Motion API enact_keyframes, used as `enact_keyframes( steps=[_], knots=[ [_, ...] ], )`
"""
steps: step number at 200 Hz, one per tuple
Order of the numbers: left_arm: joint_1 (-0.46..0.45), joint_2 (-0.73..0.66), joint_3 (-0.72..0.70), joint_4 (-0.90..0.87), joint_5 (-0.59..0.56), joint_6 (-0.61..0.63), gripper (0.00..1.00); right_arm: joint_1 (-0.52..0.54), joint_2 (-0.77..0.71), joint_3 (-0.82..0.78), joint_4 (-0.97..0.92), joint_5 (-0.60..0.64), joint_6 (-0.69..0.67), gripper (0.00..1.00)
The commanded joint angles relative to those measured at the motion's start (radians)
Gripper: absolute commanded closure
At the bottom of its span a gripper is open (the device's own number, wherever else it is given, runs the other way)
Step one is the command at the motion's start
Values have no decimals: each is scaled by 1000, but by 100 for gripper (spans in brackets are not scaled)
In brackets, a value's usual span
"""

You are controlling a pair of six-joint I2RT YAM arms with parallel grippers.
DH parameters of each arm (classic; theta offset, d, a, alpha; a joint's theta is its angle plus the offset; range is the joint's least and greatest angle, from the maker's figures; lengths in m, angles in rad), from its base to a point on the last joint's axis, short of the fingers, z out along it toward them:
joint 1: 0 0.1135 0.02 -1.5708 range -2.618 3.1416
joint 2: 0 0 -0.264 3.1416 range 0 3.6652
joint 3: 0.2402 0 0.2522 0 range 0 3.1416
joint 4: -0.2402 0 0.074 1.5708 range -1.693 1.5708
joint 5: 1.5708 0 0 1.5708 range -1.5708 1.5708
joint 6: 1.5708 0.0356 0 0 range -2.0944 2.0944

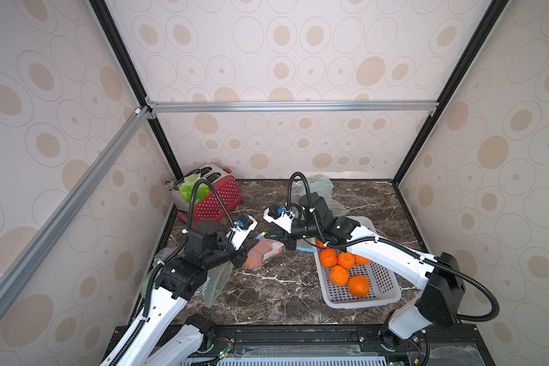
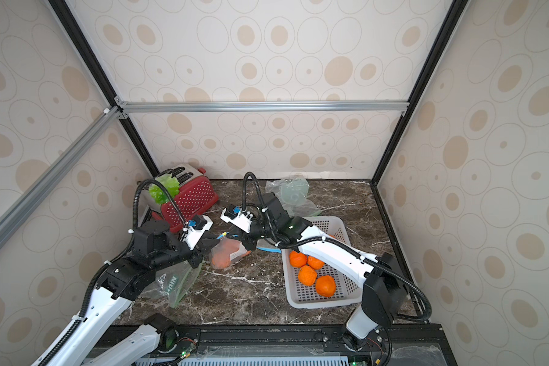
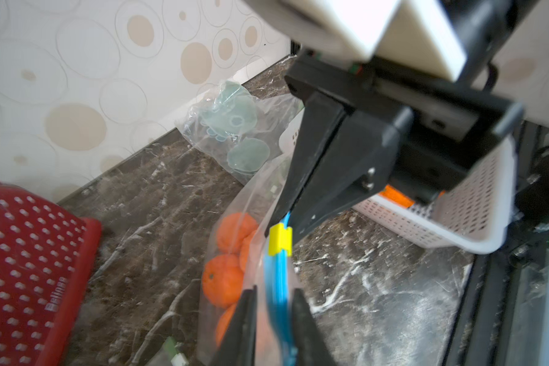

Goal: Open the zip-top bag and take out the orange
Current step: Pick up the zipper food storage bag at the center of the board.

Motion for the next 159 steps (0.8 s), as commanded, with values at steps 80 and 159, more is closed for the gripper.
enact_keyframes(
  steps=[80,159],
  knots=[
    [-4,-25,-3,-17,108,70,100,-1,-166,-136,50,-120,-320,40],
    [-3,-32,-13,-22,144,62,100,-1,-50,1,3,-119,-364,58]
  ],
)
